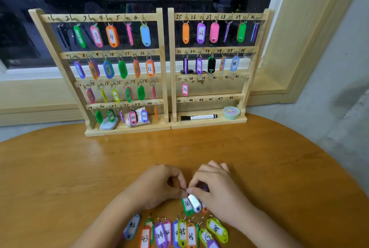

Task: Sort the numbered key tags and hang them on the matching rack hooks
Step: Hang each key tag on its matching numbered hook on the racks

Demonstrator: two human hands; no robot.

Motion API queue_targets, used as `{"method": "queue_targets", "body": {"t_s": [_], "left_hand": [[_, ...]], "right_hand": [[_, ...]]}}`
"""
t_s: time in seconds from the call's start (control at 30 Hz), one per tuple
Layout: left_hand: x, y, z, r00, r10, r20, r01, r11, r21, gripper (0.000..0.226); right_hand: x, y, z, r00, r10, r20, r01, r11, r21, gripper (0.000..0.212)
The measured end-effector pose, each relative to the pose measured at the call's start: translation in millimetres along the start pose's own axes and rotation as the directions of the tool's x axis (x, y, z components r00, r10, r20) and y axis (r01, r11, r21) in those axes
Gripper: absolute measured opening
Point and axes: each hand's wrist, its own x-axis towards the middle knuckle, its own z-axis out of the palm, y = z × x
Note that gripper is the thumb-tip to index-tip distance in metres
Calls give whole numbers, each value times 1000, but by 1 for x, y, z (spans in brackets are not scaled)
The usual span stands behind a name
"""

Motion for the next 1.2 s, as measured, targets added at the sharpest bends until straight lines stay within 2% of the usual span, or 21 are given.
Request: {"method": "queue_targets", "body": {"t_s": [0.13, 0.23, 0.3, 0.47, 0.57, 0.7, 0.87, 1.1, 1.2], "left_hand": [[1, -1, 0, 999, -36, -5, 36, 999, -16, 12], [0, -2, -3, 998, -36, -45, 34, 998, -46, 14], [-1, -2, -6, 996, -43, -72, 37, 996, -83, 15], [3, 8, -17, 990, -55, -130, 34, 987, -157, 14], [12, 17, -31, 980, -22, -196, -2, 993, -122, 13], [27, 39, -58, 966, 34, -257, -55, 996, -76, 12], [39, 62, -90, 937, 79, -340, -133, 981, -139, 11], [42, 81, -105, 918, 82, -388, -204, 937, -284, 16], [41, 87, -104, 907, 76, -413, -228, 915, -332, 18]], "right_hand": [[1, -1, -8, 992, 97, -82, -85, 985, 148, 20], [4, -1, -21, 977, 192, -95, -143, 915, 377, 18], [7, 0, -30, 972, 218, -91, -152, 871, 467, 15], [22, 11, -63, 954, 250, -165, -132, 846, 517, 8], [39, 19, -88, 944, 254, -209, -118, 854, 506, 4], [64, 27, -124, 927, 257, -274, -89, 859, 504, 11], [82, 27, -163, 931, 263, -254, -75, 818, 571, 8], [79, 15, -182, 988, 138, -66, -28, 584, 812, 10], [75, 8, -180, 998, 67, 15, -40, 388, 921, 8]]}}
